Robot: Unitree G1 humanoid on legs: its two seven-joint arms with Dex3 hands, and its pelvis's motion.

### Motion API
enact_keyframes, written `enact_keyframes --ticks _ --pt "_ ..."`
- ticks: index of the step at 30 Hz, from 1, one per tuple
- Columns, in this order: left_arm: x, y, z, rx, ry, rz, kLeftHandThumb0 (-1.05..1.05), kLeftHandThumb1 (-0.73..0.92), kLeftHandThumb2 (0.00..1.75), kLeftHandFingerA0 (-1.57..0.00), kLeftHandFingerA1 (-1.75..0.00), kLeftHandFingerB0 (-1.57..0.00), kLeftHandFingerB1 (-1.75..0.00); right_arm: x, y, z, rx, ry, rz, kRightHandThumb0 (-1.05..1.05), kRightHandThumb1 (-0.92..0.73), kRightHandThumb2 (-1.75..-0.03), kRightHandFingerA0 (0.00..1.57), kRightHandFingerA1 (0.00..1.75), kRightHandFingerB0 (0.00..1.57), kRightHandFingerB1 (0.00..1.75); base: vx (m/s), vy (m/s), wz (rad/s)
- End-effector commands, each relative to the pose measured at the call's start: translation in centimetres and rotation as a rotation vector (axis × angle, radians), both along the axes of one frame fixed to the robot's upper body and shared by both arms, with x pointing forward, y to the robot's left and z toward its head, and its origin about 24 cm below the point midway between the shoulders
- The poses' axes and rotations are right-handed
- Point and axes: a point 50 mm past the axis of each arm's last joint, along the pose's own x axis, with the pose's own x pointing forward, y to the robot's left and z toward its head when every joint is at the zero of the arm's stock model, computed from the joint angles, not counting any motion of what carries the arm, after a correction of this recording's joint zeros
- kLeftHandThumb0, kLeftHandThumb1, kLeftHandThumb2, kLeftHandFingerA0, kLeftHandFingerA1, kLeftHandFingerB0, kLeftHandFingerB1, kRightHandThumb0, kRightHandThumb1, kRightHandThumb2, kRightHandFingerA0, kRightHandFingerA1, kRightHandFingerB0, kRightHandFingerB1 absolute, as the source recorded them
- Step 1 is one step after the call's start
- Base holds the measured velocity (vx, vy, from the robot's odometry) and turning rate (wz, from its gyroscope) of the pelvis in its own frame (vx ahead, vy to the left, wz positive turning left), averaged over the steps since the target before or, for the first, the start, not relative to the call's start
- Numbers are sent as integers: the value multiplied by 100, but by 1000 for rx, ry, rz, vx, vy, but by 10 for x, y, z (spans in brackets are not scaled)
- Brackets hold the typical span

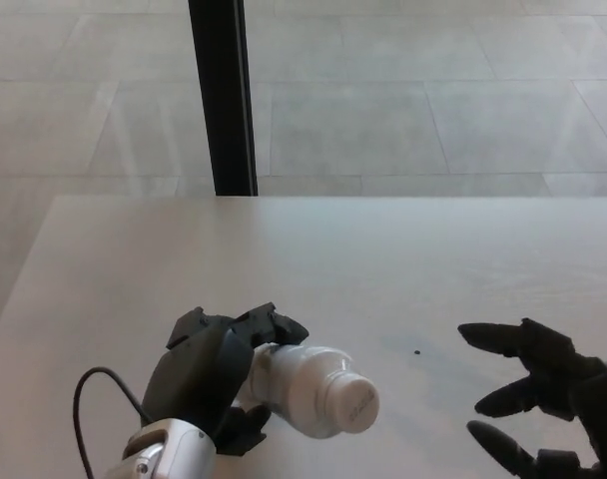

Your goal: The robot uses its left hand to to lift the bottle kept on the middle of the desk and tilts it towards its right hand. It then uses its right hand to rotate its cap to open it and places the bottle and cap back on the desk

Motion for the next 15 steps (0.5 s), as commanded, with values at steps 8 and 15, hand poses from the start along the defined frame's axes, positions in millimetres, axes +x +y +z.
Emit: enact_keyframes --ticks 8,15 --pt "21 6 4 145 203 206 13 85 73 -62 -120 -64 -77 -23 35 -9 -533 -234 67 -62 -58 -57 32 75 26 43 0 0 0" --pt "19 3 0 134 222 190 8 87 71 -68 -118 -58 -77 -11 41 1 -561 -283 -13 -63 -60 -58 35 77 26 44 0 0 0"
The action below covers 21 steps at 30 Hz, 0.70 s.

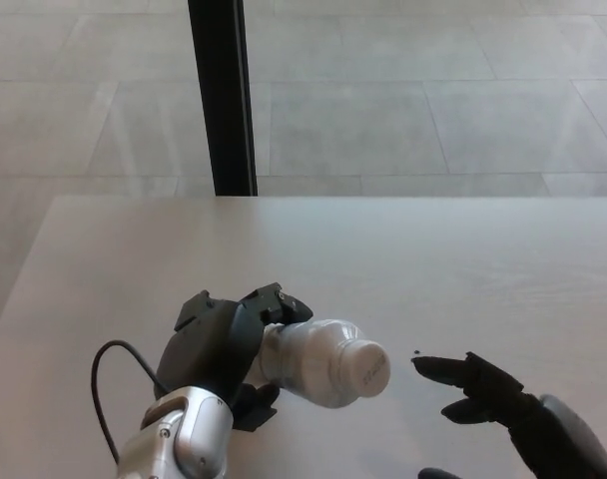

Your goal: The robot uses its left hand to to lift the bottle kept on the middle of the desk and tilts it towards its right hand. It then uses its right hand to rotate its cap to open it and places the bottle and cap back on the desk

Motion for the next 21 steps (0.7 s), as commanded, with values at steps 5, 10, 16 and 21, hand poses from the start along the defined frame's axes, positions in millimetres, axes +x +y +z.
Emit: enact_keyframes --ticks 5,10,16,21 --pt "6 9 -9 128 179 146 11 83 78 -71 -116 -62 -81 8 20 26 -376 -342 -116 -69 -47 -83 41 77 25 50 0 0 0" --pt "2 8 -14 138 193 150 13 82 76 -66 -115 -64 -69 15 23 37 -358 -375 -170 -78 -49 -84 47 83 23 50 0 0 0" --pt "0 6 -16 127 198 147 13 82 75 -66 -106 -65 -71 16 27 40 -351 -403 -174 -78 -48 -85 59 82 20 50 0 0 0" --pt "-1 4 -16 118 213 152 13 83 72 -68 -99 -57 -65 16 30 38 -350 -407 -180 -71 -58 -58 69 98 18 39 0 0 0"
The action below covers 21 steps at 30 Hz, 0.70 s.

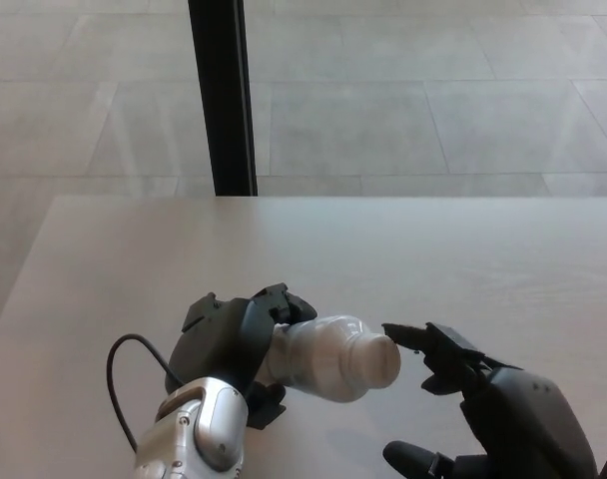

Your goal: The robot uses its left hand to to lift the bottle kept on the middle of the desk and tilts it towards its right hand. It then uses its right hand to rotate its cap to open it and places the bottle and cap back on the desk

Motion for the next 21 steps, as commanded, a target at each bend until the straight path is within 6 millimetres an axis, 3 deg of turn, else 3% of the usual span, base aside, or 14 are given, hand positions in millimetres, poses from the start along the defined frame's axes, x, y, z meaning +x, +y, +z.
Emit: enact_keyframes --ticks 1,5,6,8,9,10,11,14,16,17,18,19,20,21 --pt "-4 12 -18 103 160 115 15 82 74 -62 -121 -64 -78 3 4 22 -159 -232 -137 -71 -58 -58 71 96 15 41 0 0 0" --pt "-5 11 -20 107 167 113 18 84 73 -62 -128 -66 -84 3 6 23 -143 -221 -139 -70 -58 -58 77 90 15 43 0 0 0" --pt "-5 11 -20 109 169 112 16 84 75 -67 -102 -63 -71 3 7 23 -142 -222 -140 -71 -59 -58 79 88 17 44 0 0 0" --pt "-5 11 -21 103 180 116 17 84 78 -61 -121 -66 -78 1 8 22 -138 -221 -136 -71 -59 -58 80 89 18 43 0 0 0" --pt "-5 10 -21 88 175 119 18 85 78 -68 -116 -67 -85 1 8 21 -144 -230 -137 -73 -46 -83 82 89 14 51 0 0 0" --pt "-5 10 -21 91 171 113 17 84 78 -69 -114 -66 -83 1 8 20 -145 -229 -133 -71 -59 -58 81 89 18 45 0 0 0" --pt "-5 11 -22 86 169 112 17 85 80 -70 -117 -66 -85 0 10 17 -149 -218 -122 -73 -46 -84 83 91 15 53 0 0 0" --pt "-6 10 -22 108 178 111 14 85 77 -69 -113 -65 -80 -2 10 14 -143 -203 -110 -70 -45 -84 87 94 20 53 0 0 0" --pt "-6 10 -22 115 185 117 15 84 74 -66 -109 -62 -72 -2 10 11 -148 -201 -102 -67 -58 -58 88 102 29 47 0 0 0" --pt "-6 9 -22 109 189 116 16 86 77 -68 -109 -64 -79 -3 10 10 -157 -192 -98 -70 -47 -85 91 103 25 54 0 0 0" --pt "-7 9 -22 93 188 123 18 86 76 -67 -113 -65 -86 -3 10 9 -173 -172 -94 -64 -61 -58 93 106 31 47 0 0 0" --pt "-7 10 -22 94 187 123 17 85 76 -67 -112 -64 -80 -3 10 9 -181 -167 -96 -63 -63 -59 95 108 34 47 0 0 0" --pt "-7 9 -23 102 182 123 18 83 76 -65 -114 -62 -73 -3 10 8 -178 -164 -100 -62 -49 -89 100 106 31 55 0 0 0" --pt "-7 9 -22 92 181 124 19 85 78 -67 -113 -64 -81 -3 11 8 -175 -164 -101 -60 -50 -90 102 105 33 55 0 0 0"
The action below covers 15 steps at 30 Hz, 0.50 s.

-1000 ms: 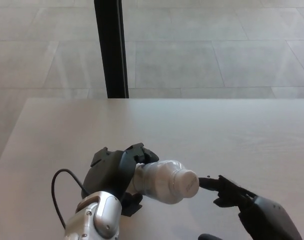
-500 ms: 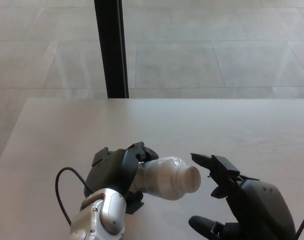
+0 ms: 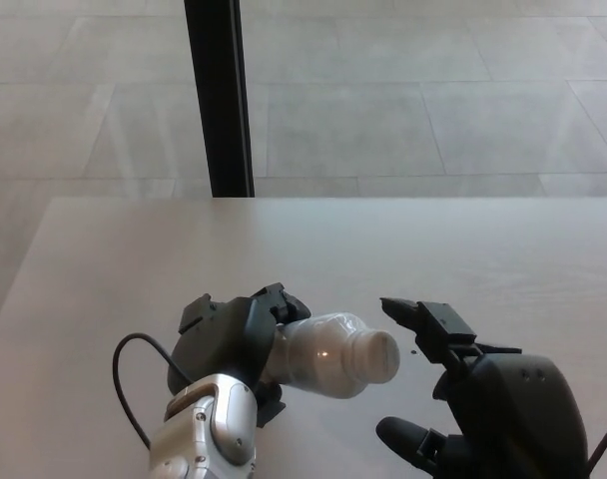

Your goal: The robot uses its left hand to to lift the bottle kept on the middle of the desk and tilts it towards its right hand. It then uses its right hand to rotate its cap to open it and places the bottle and cap back on the desk

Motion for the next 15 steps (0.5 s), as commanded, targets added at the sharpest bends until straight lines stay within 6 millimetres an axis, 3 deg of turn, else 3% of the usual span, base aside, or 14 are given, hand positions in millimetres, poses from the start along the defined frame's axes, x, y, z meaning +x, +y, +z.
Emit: enact_keyframes --ticks 1,3,4,5,6,11,12,15 --pt "-8 13 -22 35 144 61 18 84 78 -67 -107 -64 -78 -1 0 -1 -44 -11 -18 -58 -65 -60 103 106 40 45 0 0 0" --pt "-8 13 -22 36 143 62 17 83 80 -63 -113 -63 -71 -1 0 -1 -44 -11 -20 -57 -66 -60 105 106 42 44 0 0 0" --pt "-8 12 -22 39 146 62 16 84 76 -66 -97 -59 -66 0 -1 -1 -40 -12 -19 -56 -67 -60 107 105 45 44 0 0 0" --pt "-7 12 -22 43 145 56 16 85 76 -68 -105 -62 -79 0 -1 -2 -38 -15 -17 -54 -67 -60 111 105 48 45 0 0 0" --pt "-7 12 -22 42 148 56 15 84 76 -63 -116 -59 -71 1 -1 -3 -39 -17 -14 -54 -67 -60 111 103 49 45 0 0 0" --pt "-7 10 -22 35 138 59 16 83 74 -63 -114 -61 -71 3 -1 -6 -28 8 3 -53 -67 -60 111 105 48 46 0 0 0" --pt "-8 9 -22 44 133 44 14 82 73 -65 -92 -56 -65 4 -1 -6 -33 11 4 -54 -67 -60 111 106 47 47 0 0 0" --pt "-8 8 -22 50 131 40 16 81 74 -67 -102 -64 -71 7 0 -7 -35 18 4 -55 -67 -60 109 102 46 46 0 0 0"
